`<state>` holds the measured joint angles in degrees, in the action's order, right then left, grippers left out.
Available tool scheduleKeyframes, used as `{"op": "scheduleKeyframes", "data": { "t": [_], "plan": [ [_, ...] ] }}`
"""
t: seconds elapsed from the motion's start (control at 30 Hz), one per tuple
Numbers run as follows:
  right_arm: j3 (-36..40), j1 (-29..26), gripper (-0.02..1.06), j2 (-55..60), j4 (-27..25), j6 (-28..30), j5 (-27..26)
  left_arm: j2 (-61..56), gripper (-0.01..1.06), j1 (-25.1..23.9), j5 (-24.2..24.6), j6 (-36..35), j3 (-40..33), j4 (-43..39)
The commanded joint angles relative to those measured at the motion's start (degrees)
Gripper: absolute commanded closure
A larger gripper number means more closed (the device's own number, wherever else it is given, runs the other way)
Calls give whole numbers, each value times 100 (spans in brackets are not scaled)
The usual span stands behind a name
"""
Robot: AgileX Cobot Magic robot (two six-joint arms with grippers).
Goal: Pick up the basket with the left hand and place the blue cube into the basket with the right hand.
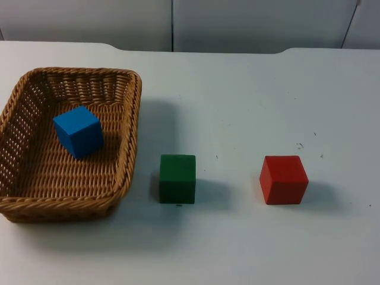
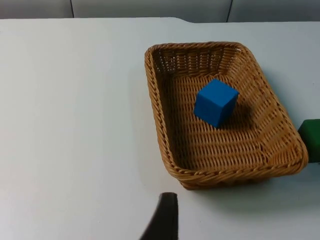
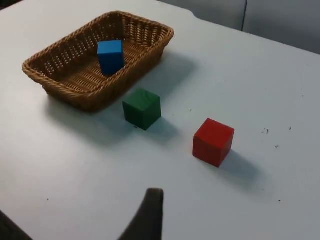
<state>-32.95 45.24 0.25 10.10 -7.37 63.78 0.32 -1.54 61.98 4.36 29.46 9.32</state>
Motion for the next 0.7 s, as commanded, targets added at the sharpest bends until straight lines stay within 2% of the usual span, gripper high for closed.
{"op": "scheduleKeyframes", "data": {
  "t": [0.0,0.1,0.23,0.67],
  "plan": [
    [25,9,18,-25,-42,-12,95,-32,28,-23,-62,-36,-13,-19],
    [123,22,18,-25,-173,56,68,-32,28,-23,-62,-36,-13,-19],
    [344,51,18,-25,-368,483,-150,-32,28,-23,-62,-36,-13,-19],
    [396,51,18,-25,-285,483,-216,-32,28,-23,-62,-36,-13,-19]
  ]
}}
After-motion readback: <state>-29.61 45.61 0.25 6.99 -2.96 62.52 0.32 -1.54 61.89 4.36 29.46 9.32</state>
